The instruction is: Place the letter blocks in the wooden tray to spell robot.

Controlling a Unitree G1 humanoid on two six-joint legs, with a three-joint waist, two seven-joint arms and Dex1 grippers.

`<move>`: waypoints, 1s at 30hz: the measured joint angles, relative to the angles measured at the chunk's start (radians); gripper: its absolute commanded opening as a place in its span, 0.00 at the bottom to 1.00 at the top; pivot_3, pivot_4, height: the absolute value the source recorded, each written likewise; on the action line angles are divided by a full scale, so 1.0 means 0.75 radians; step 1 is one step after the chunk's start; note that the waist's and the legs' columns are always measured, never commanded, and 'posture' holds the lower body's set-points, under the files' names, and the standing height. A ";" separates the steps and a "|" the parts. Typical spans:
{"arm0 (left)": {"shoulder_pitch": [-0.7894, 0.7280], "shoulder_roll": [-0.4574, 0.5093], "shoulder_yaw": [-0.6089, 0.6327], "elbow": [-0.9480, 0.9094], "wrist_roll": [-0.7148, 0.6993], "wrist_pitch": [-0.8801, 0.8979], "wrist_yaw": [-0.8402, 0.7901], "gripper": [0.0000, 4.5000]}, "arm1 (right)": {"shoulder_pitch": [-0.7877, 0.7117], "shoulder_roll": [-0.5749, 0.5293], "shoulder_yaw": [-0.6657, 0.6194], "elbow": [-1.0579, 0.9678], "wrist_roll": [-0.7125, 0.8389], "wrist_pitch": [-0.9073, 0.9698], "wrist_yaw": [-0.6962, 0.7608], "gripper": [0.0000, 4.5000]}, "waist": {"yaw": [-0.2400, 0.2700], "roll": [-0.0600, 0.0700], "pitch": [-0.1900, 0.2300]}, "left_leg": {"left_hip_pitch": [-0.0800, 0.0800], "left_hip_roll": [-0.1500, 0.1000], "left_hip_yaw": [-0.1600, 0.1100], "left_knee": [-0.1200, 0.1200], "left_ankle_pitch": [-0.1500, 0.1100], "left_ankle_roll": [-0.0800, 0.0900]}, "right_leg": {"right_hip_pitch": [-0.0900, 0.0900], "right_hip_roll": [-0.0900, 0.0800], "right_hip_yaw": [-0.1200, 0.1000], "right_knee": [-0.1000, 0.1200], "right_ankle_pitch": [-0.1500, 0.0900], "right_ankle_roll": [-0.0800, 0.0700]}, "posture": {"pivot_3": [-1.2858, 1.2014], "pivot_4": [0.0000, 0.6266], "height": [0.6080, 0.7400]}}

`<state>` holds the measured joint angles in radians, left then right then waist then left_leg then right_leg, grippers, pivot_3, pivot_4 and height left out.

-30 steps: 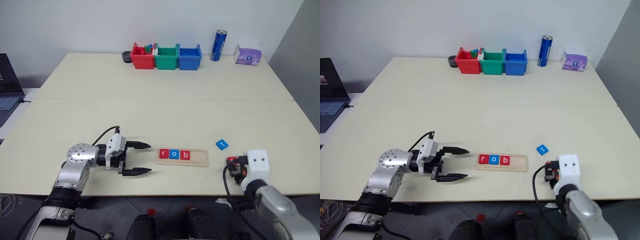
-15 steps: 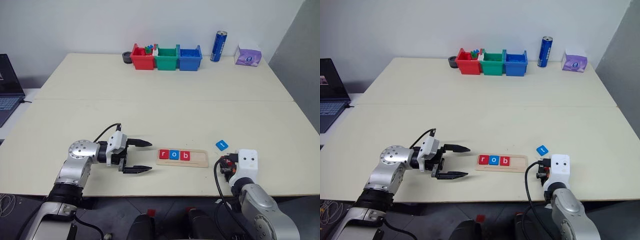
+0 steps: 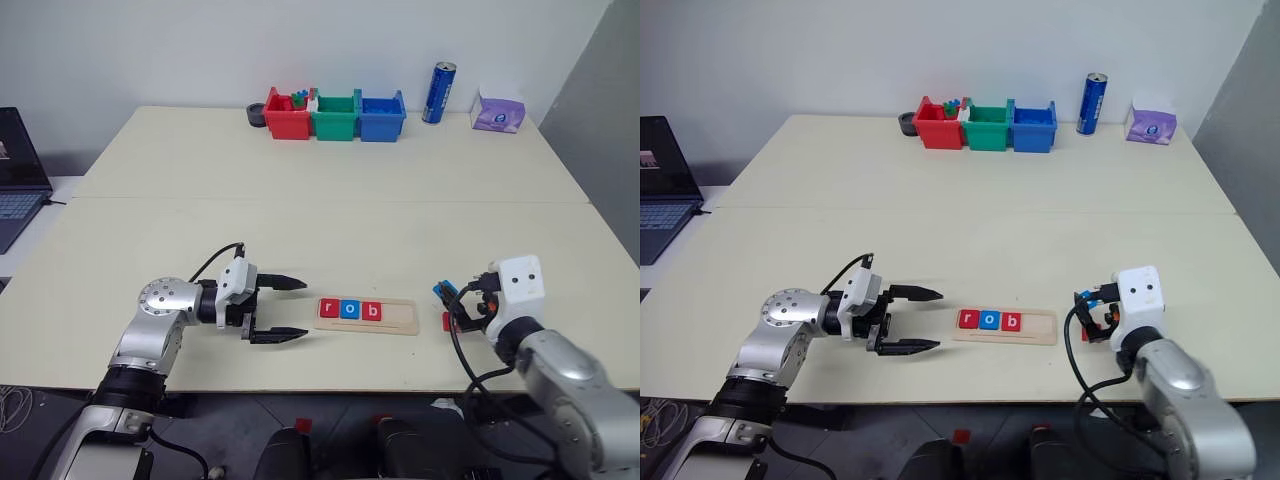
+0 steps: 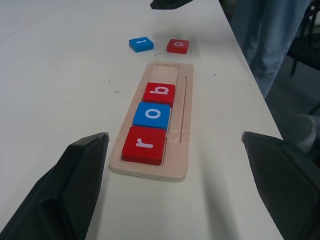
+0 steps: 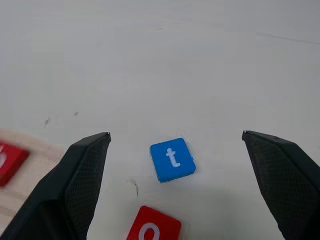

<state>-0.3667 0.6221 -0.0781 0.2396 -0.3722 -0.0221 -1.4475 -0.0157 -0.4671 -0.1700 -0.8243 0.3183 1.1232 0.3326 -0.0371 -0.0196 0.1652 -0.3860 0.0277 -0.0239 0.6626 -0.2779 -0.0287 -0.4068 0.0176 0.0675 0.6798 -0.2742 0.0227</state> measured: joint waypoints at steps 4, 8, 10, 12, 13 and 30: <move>0.000 0.000 0.000 -0.002 0.000 0.005 0.006 1.00 | 0.026 -0.361 0.061 0.118 0.062 -0.138 0.338 1.00 | 0.002 -0.001 0.000 | 0.000 -0.001 0.000 0.000 0.000 0.000 | 0.000 0.003 -0.002 0.000 0.000 0.000 | 0.52 0.24 1.00; 0.000 0.000 0.000 -0.010 0.000 0.019 0.009 1.00 | 0.055 -0.540 0.158 0.271 0.048 -0.337 0.557 1.00 | 0.004 -0.003 0.002 | 0.000 -0.001 0.000 0.000 0.000 0.000 | 0.000 0.005 -0.002 0.000 0.000 0.000 | 0.52 0.24 1.00; 0.001 0.002 0.000 -0.020 0.000 0.021 0.013 1.00 | 0.054 -0.572 0.185 0.345 0.030 -0.419 0.614 1.00 | 0.004 -0.003 0.002 | 0.000 -0.001 0.000 0.000 0.000 0.000 | 0.000 0.005 -0.001 0.000 0.000 0.000 | 0.52 0.24 1.00; 0.003 0.010 0.002 -0.032 -0.001 0.026 0.015 1.00 | 0.034 -0.584 0.211 0.424 0.015 -0.496 0.655 1.00 | 0.004 -0.004 0.003 | 0.000 -0.001 0.000 0.000 0.000 0.000 | 0.000 0.005 -0.001 0.000 0.000 0.000 | 0.52 0.24 1.00; 0.004 0.012 0.003 -0.037 -0.001 0.027 0.016 1.00 | 0.017 -0.584 0.223 0.461 0.005 -0.528 0.668 1.00 | 0.004 -0.005 0.003 | 0.000 0.000 0.000 0.000 0.000 0.000 | 0.000 0.005 -0.001 0.000 0.000 0.000 | 0.52 0.24 1.00; 0.034 0.034 0.004 -0.044 0.000 0.025 0.019 1.00 | -0.191 -0.597 0.374 0.752 -0.053 -0.647 0.851 0.32 | 0.007 -0.005 0.004 | 0.000 0.001 0.000 0.001 0.000 0.000 | 0.000 0.004 -0.001 0.000 0.000 0.000 | 0.52 0.24 1.00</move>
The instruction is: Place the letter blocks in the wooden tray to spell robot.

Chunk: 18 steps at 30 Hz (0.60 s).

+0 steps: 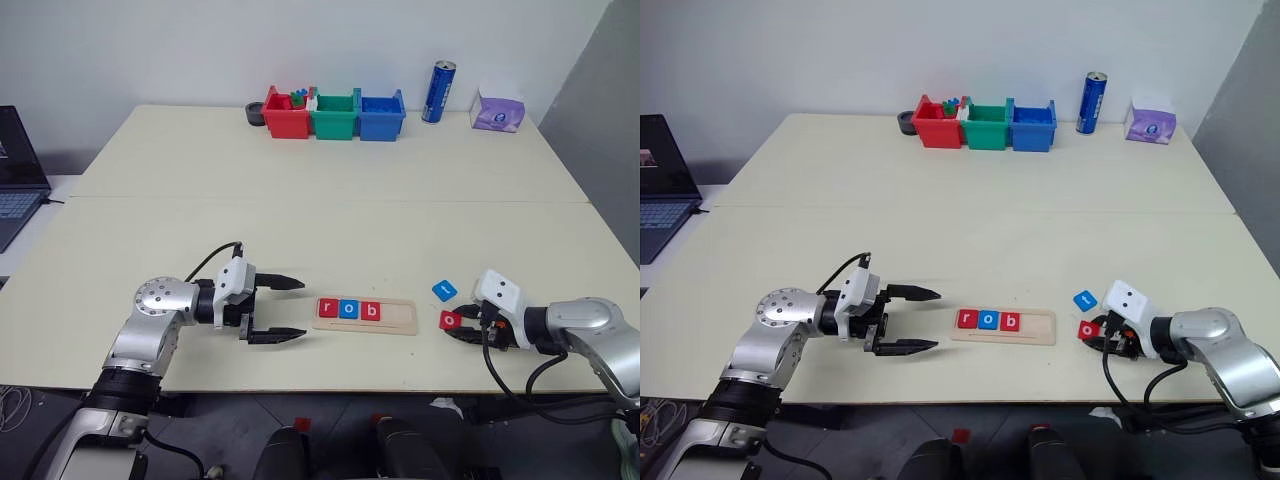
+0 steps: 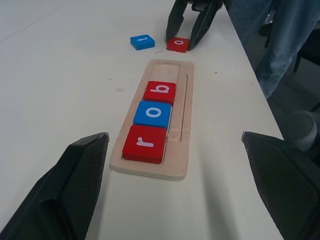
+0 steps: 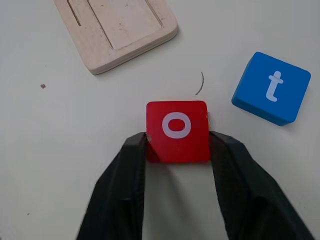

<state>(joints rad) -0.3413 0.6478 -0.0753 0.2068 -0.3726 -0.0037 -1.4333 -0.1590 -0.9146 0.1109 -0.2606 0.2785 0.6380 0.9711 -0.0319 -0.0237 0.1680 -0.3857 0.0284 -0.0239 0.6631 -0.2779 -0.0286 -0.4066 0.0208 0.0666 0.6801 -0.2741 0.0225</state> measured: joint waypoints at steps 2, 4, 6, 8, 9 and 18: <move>0.011 0.010 0.000 -0.005 0.000 0.004 0.002 1.00 | -0.016 0.005 -0.001 -0.013 0.024 0.027 0.011 0.32 | 0.000 0.000 0.000 | 0.000 0.000 0.000 0.000 0.000 0.000 | 0.000 0.000 0.000 0.000 0.000 0.000 | 0.52 0.24 1.00; 0.013 0.017 0.000 -0.017 0.000 0.016 0.006 1.00 | -0.047 0.041 -0.003 -0.069 0.055 0.077 0.008 0.32 | -0.001 0.000 0.000 | 0.000 0.000 0.000 0.000 0.000 0.000 | 0.000 0.000 0.000 0.000 0.000 0.000 | 0.52 0.24 1.00; 0.013 0.019 0.001 -0.031 -0.001 0.026 0.009 1.00 | -0.089 0.084 0.002 -0.142 0.085 0.114 0.001 0.32 | -0.002 0.000 0.000 | 0.000 0.000 -0.001 0.000 0.000 0.000 | 0.000 0.001 0.000 0.001 0.000 0.000 | 0.52 0.24 1.00; 0.014 0.018 0.001 -0.053 -0.001 0.038 0.018 1.00 | -0.137 0.111 0.048 -0.186 0.082 0.148 -0.021 0.32 | 0.000 0.000 0.000 | 0.000 0.001 -0.001 0.000 0.000 0.000 | 0.000 0.000 0.000 0.000 0.000 0.000 | 0.52 0.24 1.00; 0.013 0.018 0.001 -0.059 -0.002 0.041 0.021 1.00 | -0.141 0.118 0.055 -0.194 0.081 0.152 -0.024 0.32 | 0.000 0.000 0.000 | 0.000 0.000 -0.001 0.000 0.000 0.000 | 0.000 0.000 0.000 0.000 0.000 0.000 | 0.52 0.24 1.00; 0.015 0.022 0.001 -0.116 -0.005 0.094 0.040 1.00 | -0.337 0.224 0.278 -0.118 -0.036 0.183 -0.086 0.32 | 0.000 0.000 0.000 | 0.000 0.000 -0.001 0.000 0.000 0.000 | 0.000 -0.002 0.000 0.000 0.000 0.000 | 0.52 0.24 1.00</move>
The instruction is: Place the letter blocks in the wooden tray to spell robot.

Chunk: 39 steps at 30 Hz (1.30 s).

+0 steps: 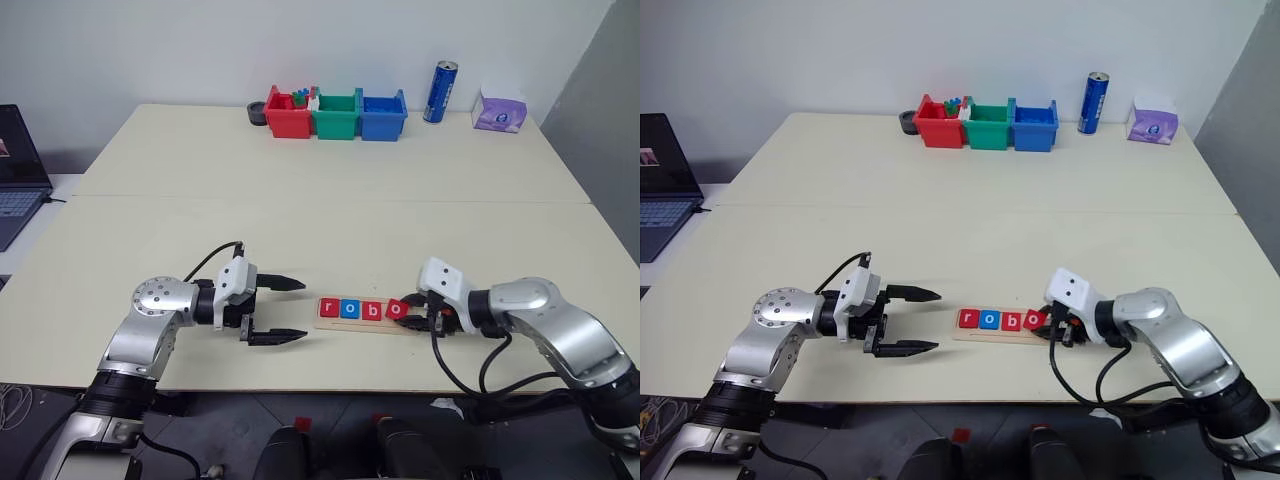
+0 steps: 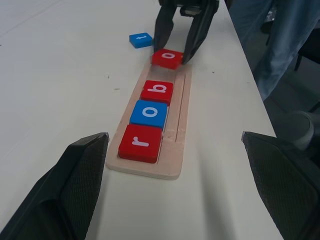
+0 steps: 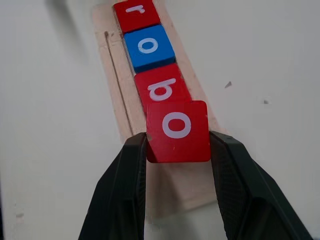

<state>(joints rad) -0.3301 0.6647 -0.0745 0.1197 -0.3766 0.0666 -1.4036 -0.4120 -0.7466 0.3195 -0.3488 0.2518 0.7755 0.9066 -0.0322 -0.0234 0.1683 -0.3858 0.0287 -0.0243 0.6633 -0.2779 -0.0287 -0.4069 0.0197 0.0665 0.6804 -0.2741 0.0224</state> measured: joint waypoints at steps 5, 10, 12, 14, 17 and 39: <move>0.000 0.000 0.000 -0.009 0.000 0.016 0.021 1.00 | -0.020 0.008 0.055 0.051 -0.047 -0.007 0.009 0.32 | 0.000 0.000 0.000 | 0.000 0.000 0.000 0.000 0.000 0.000 | 0.000 -0.001 -0.001 0.000 0.000 0.000 | 0.52 0.24 1.00; 0.006 0.000 0.000 -0.014 0.000 0.016 0.026 1.00 | -0.039 0.005 0.074 0.067 -0.067 -0.037 0.036 0.32 | 0.000 0.000 0.000 | 0.000 0.000 0.000 0.000 0.000 0.000 | 0.000 -0.001 -0.001 0.000 0.000 0.000 | 0.52 0.24 1.00; 0.008 0.000 0.000 -0.014 0.000 0.016 0.027 1.00 | -0.042 0.000 0.074 0.074 -0.077 -0.047 0.046 0.32 | 0.000 0.000 0.000 | 0.000 0.000 0.000 0.000 0.000 0.000 | 0.000 -0.001 -0.001 0.000 0.000 0.000 | 0.52 0.24 1.00; 0.008 0.000 0.000 -0.014 0.000 0.015 0.027 1.00 | -0.044 -0.006 0.075 0.086 -0.096 -0.062 0.060 0.32 | 0.000 0.000 0.000 | 0.000 0.000 0.000 0.000 0.000 0.000 | 0.000 -0.001 -0.001 0.000 0.000 0.000 | 0.52 0.24 1.00; 0.008 0.000 0.000 -0.014 0.000 0.015 0.027 1.00 | -0.044 -0.026 0.077 0.093 -0.101 -0.077 0.084 0.32 | 0.000 0.000 0.000 | 0.000 0.000 0.000 0.000 0.000 0.000 | 0.000 -0.001 -0.001 0.000 0.000 0.000 | 0.52 0.24 1.00; 0.008 -0.011 0.000 -0.013 0.000 -0.011 0.051 1.00 | -0.125 -0.040 0.129 0.202 -0.202 -0.213 0.237 0.32 | 0.000 0.000 0.000 | 0.000 0.000 0.000 0.000 0.000 0.000 | 0.000 -0.002 -0.001 0.000 0.001 -0.002 | 0.52 0.24 1.00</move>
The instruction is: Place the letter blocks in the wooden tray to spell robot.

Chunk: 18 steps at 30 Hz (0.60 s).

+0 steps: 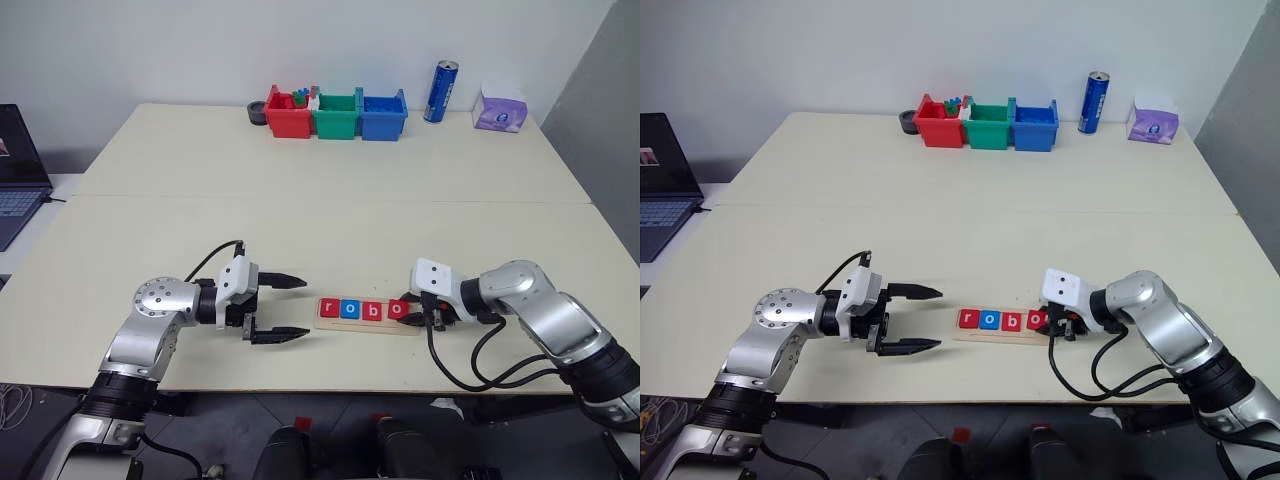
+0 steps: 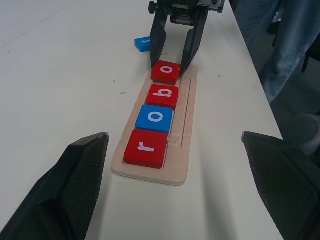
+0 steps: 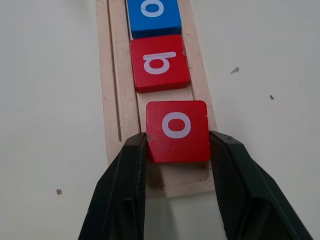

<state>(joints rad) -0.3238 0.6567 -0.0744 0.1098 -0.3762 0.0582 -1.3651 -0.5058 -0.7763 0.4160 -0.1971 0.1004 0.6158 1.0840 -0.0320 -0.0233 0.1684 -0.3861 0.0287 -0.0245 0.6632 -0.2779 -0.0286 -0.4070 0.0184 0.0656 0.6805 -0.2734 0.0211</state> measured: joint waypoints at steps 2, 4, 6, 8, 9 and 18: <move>0.000 -0.001 0.000 0.000 0.000 0.000 0.000 1.00 | -0.001 0.001 0.000 0.003 -0.001 -0.007 0.012 0.32 | 0.000 0.000 0.000 | 0.000 0.000 0.000 0.000 0.000 0.000 | 0.000 0.000 0.000 0.000 0.000 0.000 | 0.52 0.24 1.00; 0.000 -0.001 0.000 0.000 0.000 -0.001 0.000 1.00 | -0.007 0.004 0.001 0.004 -0.003 -0.013 0.022 0.32 | 0.000 0.000 0.000 | 0.000 0.000 0.000 0.000 0.000 0.000 | 0.000 0.000 0.000 0.000 0.000 -0.001 | 0.52 0.24 1.00; 0.000 -0.002 0.000 0.000 0.000 -0.003 0.000 1.00 | -0.019 0.008 0.001 0.004 -0.004 -0.019 0.031 0.49 | 0.000 0.000 0.000 | 0.000 0.000 0.000 0.000 0.000 0.000 | 0.000 0.000 0.000 0.000 0.000 -0.001 | 0.52 0.24 1.00; 0.000 -0.003 0.000 0.004 0.000 -0.007 -0.001 1.00 | -0.025 0.011 0.001 0.004 -0.008 -0.023 0.035 0.64 | 0.000 0.000 0.000 | 0.000 0.000 0.000 0.000 0.000 0.000 | 0.000 0.000 0.000 0.000 0.000 -0.001 | 0.52 0.24 1.00; 0.000 -0.003 0.000 0.006 0.000 -0.010 -0.001 1.00 | -0.025 0.013 0.001 0.005 -0.010 -0.023 0.036 0.71 | 0.000 0.000 0.000 | 0.000 0.000 0.000 0.000 0.000 0.000 | 0.000 0.000 0.000 0.000 0.000 -0.001 | 0.52 0.24 1.00; 0.010 -0.006 0.000 0.025 0.000 -0.040 -0.001 1.00 | -0.044 0.030 -0.086 -0.062 0.066 0.094 0.024 0.99 | 0.000 0.000 0.000 | 0.000 0.000 -0.001 0.000 0.000 0.000 | 0.000 0.000 0.000 0.000 0.003 -0.005 | 0.52 0.24 1.00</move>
<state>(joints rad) -0.3161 0.6522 -0.0744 0.1289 -0.3760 0.0278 -1.3657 -0.5386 -0.7535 0.3515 -0.2434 0.1500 0.6862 1.1016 -0.0318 -0.0230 0.1686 -0.3863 0.0289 -0.0254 0.6632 -0.2779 -0.0287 -0.4071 0.0180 0.0654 0.6806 -0.2714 0.0177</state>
